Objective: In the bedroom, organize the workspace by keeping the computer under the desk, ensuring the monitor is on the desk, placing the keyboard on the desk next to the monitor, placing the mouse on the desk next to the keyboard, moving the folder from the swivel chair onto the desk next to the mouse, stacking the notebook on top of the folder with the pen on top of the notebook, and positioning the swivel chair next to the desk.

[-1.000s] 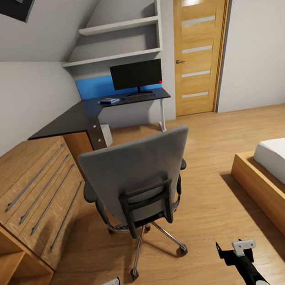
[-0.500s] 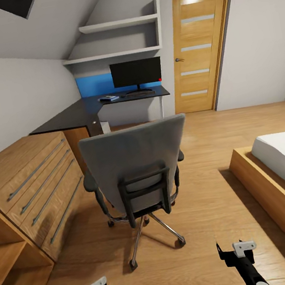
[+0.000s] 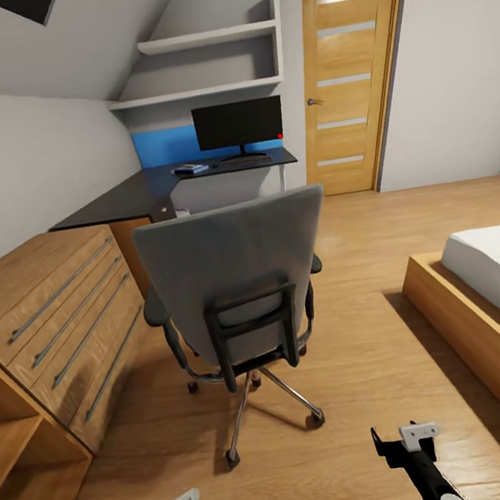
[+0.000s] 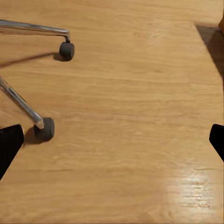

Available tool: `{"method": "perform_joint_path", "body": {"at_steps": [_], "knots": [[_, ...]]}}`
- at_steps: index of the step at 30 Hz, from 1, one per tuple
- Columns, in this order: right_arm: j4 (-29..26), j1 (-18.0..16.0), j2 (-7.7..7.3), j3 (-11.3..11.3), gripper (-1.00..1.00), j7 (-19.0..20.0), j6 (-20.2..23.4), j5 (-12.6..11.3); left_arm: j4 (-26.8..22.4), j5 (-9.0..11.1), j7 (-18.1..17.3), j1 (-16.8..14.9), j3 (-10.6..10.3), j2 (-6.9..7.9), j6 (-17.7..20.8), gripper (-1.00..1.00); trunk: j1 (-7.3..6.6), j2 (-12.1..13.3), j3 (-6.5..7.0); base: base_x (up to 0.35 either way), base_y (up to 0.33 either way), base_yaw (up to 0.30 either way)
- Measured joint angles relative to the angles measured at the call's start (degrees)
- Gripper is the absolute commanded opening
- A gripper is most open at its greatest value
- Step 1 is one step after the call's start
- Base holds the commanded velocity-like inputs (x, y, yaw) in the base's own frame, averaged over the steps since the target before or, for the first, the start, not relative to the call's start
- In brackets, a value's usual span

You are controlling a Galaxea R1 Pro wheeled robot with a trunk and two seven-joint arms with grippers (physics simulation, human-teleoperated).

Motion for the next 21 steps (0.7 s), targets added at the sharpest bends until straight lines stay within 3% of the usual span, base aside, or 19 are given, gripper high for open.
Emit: {"method": "perform_joint_path", "body": {"at_steps": [1, 3, 5, 8, 11, 14, 16, 21], "knots": [[-0.4, 0.0, 1.56, 0.2, 1.0, 0.1, 0.2, 0.2, -1.1, -0.1, 0.0, 0.0, -1.3, -0.93, 4.2, 1.0, 0.22, -0.4, -0.18, 0.0, 0.0, 0.0], [-1.3, 0.0, 3.21, -0.1, 1.0, 0.0, 0.3, 0.2, -3.3, -0.1, 0.2, -0.1, -3.7, -1.43, 8.3, 1.0, 0.66, -1.2, -0.54, 0.0, 0.0, 0.0], [-2.2, -0.1, 3.97, -0.2, 1.0, 0.0, 0.5, 0.1, -5.4, 0.0, 0.3, -0.1, -5.8, -1.43, 10.9, 1.0, 1.1, -2.0, -0.9, 0.0, 0.0, 0.0], [-6.6, -0.2, 4.77, -0.3, 1.0, -0.2, 2.7, 0.3, -11.4, 0.2, 0.5, -0.1, -11.1, -1.45, 17.0, 1.0, 1.75, -3.2, -1.43, 0.0, 0.0, 0.0], [-10.7, -0.3, 4.84, -0.4, 1.0, -0.3, 6.2, 0.3, -14.1, 0.3, 0.6, -0.2, -13.5, -1.45, 20.3, 1.0, 2.42, -4.4, -1.97, 0.0, 0.0, 0.0], [-16.4, -0.3, 4.69, -0.5, 1.0, -0.3, 11.6, 0.4, -16.1, 0.5, 0.2, -1.1, -15.1, -1.5, 23.2, 1.0, 3.07, -5.6, -2.51, 0.0, 0.0, 0.0], [-25.9, -0.3, 2.58, -0.6, 1.0, -0.3, 18.2, 0.7, -17.1, 2.4, 0.0, -4.6, -16.0, -1.51, 25.3, 1.0, 3.51, -6.4, -2.86, 0.0, 0.0, 0.0], [-34.5, -0.3, 0.18, -0.8, 1.0, -0.4, 24.5, 0.9, -17.8, 5.9, -0.2, -7.7, -16.4, -1.51, 29.4, 1.0, 4.61, -8.4, -3.76, 0.0, 0.0, 0.0]]}}
